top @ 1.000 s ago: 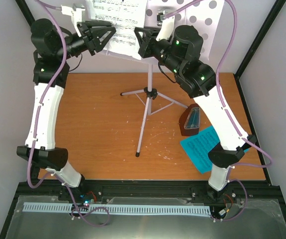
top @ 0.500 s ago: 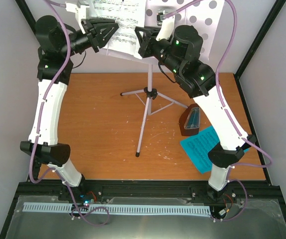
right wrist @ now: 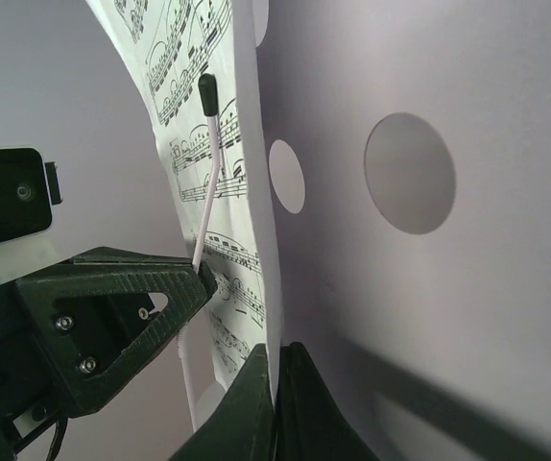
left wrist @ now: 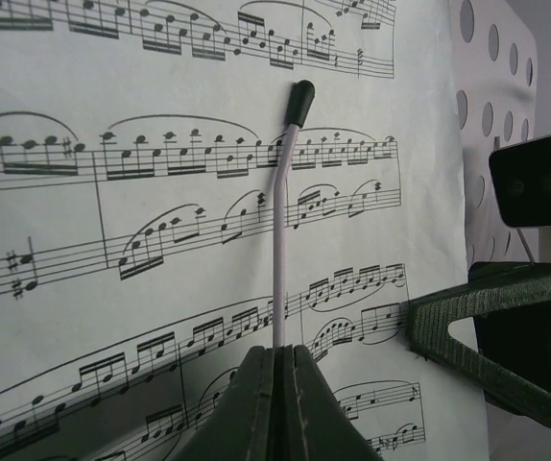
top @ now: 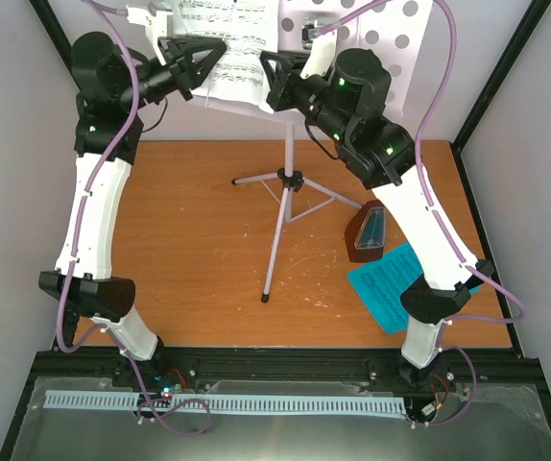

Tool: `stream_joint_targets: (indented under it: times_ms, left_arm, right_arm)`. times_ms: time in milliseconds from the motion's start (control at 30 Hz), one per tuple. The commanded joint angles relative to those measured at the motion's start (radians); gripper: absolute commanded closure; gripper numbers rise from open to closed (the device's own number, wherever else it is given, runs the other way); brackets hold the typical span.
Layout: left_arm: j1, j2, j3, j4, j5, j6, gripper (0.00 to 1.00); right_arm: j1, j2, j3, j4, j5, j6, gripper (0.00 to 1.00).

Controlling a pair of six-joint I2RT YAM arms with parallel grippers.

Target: Pack up the instrument practice props

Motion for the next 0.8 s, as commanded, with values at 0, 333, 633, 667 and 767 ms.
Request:
stream_joint_targets:
  times_ms: [0, 333, 633, 667, 767]
  left_arm:
    - [-0.008, -0.037, -0.037, 0.071, 0.005, 0.011, 1.00]
    - [-0.008, -0.085, -0.155, 0.233, 0.030, 0.029, 1.00]
    - [-0.008, -0.089, -0.154, 0.227, 0.005, 0.016, 1.00]
    - [-0.008, -0.091, -0.155, 0.227, 0.003, 0.015, 1.00]
    - [-0.008, -0.089, -0.156, 0.232, -0.002, 0.000, 0.99]
  right_arm:
    - [-0.003, -0.002, -0.009, 0.024, 0.015, -0.013, 0.97]
    - [-0.003, -0.047, -0.057, 0.029, 0.070, -0.017, 0.97]
    - [-0.002, -0.175, -0.200, 0.157, 0.028, -0.046, 0.97]
    - [-0.002, -0.193, -0.211, 0.164, 0.023, -0.053, 0.97]
    - [-0.002, -0.263, -0.280, 0.203, 0.024, -0.073, 0.97]
